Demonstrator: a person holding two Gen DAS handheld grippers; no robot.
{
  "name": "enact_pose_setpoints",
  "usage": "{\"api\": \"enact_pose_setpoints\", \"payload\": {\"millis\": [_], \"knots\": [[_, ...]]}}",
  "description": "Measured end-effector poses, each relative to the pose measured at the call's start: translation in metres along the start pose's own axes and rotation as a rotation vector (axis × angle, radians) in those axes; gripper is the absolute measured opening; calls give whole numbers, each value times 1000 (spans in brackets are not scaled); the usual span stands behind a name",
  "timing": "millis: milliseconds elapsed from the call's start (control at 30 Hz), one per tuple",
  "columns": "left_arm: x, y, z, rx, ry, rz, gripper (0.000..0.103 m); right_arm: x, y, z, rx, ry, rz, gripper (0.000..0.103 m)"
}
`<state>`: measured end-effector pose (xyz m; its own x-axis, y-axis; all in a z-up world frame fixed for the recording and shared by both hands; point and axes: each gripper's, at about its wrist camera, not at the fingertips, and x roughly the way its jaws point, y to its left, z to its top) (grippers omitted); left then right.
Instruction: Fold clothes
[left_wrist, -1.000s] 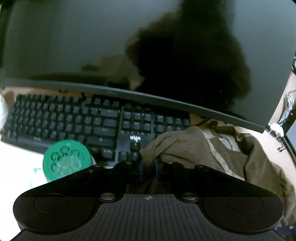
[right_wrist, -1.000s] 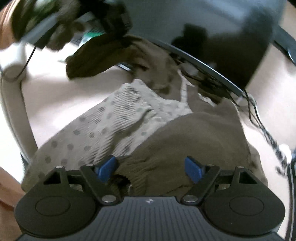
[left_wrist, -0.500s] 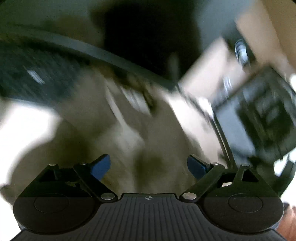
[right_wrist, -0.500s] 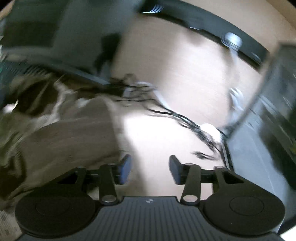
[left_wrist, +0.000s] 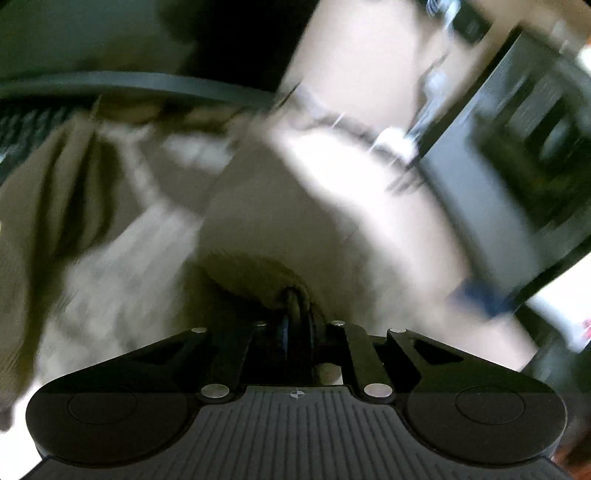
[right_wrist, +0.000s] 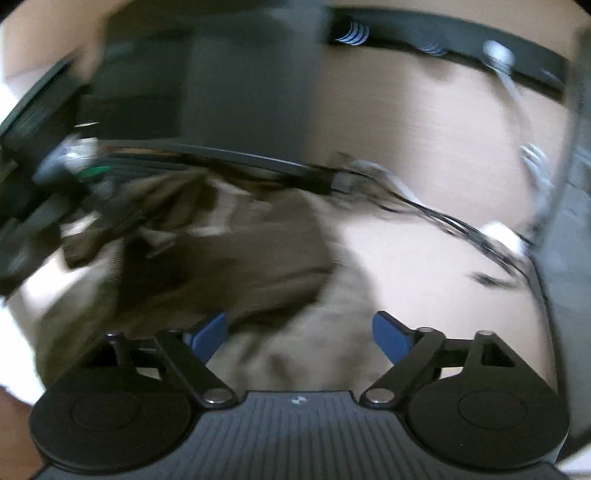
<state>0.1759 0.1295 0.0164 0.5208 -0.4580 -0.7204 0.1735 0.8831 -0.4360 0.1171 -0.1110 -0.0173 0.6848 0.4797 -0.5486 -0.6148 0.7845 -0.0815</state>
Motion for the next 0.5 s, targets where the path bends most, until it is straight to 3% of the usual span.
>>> {"api": "enact_pose_setpoints", "payload": {"millis": [133,233,267,300,333,367,400,467,500], "knots": [[-3,-23,31,-58,-52,-124,10,16,31,0,-192,-84,-100,89],[3,-35,39,-79,-56,-169,10,35,34,8,-217,-138,-145,89],[6,-39,41,-86,-57,-184,11,41,33,13,-212,-155,-151,85],[8,-43,43,-91,-59,-197,12,47,30,17,-205,-166,-157,68],[10,-47,43,-89,-64,-197,18,54,26,22,-197,-160,-163,58],[9,-47,43,-92,-76,-192,30,62,19,27,-189,-148,-170,38],[7,-44,43,-104,-95,-194,38,68,8,32,-174,-138,-178,27],[-4,-33,41,-120,-144,-182,64,79,-20,44,-137,-125,-211,21],[-16,-26,41,-111,-174,-146,70,84,-37,50,-122,-123,-257,17]]}}
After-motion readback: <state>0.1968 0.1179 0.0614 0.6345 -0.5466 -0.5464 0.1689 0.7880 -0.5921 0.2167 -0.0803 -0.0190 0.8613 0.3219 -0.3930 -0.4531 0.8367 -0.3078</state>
